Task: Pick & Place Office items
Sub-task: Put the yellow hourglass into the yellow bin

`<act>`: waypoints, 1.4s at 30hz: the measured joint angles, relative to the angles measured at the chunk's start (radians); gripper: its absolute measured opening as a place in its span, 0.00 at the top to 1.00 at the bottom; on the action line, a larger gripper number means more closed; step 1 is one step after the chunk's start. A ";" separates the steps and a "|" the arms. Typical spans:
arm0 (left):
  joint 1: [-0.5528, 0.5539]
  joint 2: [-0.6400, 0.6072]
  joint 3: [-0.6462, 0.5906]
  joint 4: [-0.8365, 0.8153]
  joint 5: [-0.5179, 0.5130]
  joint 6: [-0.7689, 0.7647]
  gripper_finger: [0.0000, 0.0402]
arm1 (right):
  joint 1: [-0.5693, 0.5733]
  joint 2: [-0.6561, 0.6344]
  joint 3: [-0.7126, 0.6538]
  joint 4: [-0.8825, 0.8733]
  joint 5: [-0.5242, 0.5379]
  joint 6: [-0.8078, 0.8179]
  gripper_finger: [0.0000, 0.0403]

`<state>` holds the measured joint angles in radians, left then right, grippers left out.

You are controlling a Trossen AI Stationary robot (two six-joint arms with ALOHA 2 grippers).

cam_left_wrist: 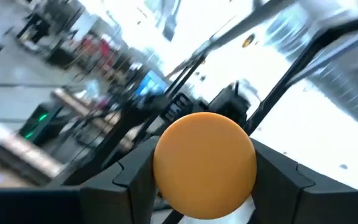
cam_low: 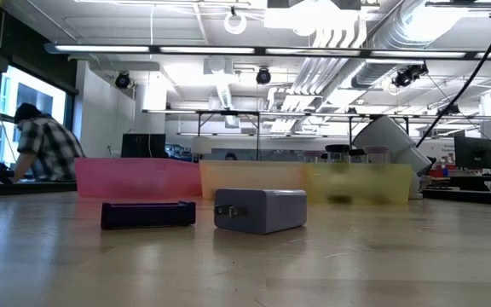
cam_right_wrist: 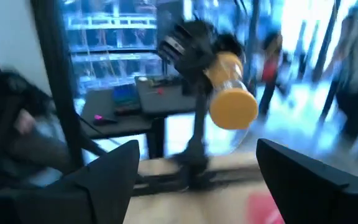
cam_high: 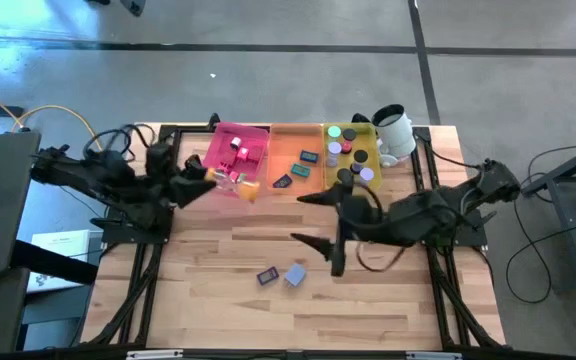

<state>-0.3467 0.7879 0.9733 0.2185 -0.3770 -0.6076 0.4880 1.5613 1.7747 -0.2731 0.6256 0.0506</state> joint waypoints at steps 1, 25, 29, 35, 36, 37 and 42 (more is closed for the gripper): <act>0.000 0.006 0.000 0.029 0.001 -0.004 0.52 | 0.008 0.001 0.000 0.026 0.019 -0.107 0.22; -0.013 0.122 0.000 0.183 0.017 -0.089 0.52 | -0.033 0.107 -0.003 0.235 0.206 -0.857 0.22; -0.007 0.132 0.000 0.181 0.007 -0.090 0.52 | -0.064 0.124 -0.003 0.240 0.198 -0.891 0.22; 0.008 0.137 0.000 0.181 0.004 -0.091 0.52 | -0.085 0.133 -0.003 0.247 0.176 -0.948 0.22; 0.012 0.137 0.000 0.176 0.005 -0.095 0.52 | -0.089 0.133 -0.003 0.250 0.173 -0.953 0.22; 0.015 0.138 0.000 0.175 0.004 -0.097 0.52 | -0.091 0.132 -0.003 0.253 0.170 -0.958 0.22; 0.029 0.147 0.000 0.176 0.004 -0.106 0.52 | -0.106 0.132 -0.003 0.279 0.151 -0.998 0.22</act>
<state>-0.3174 0.9352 0.9733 0.3945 -0.3728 -0.7132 0.3823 1.6936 1.7718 0.0063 0.7765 -0.9477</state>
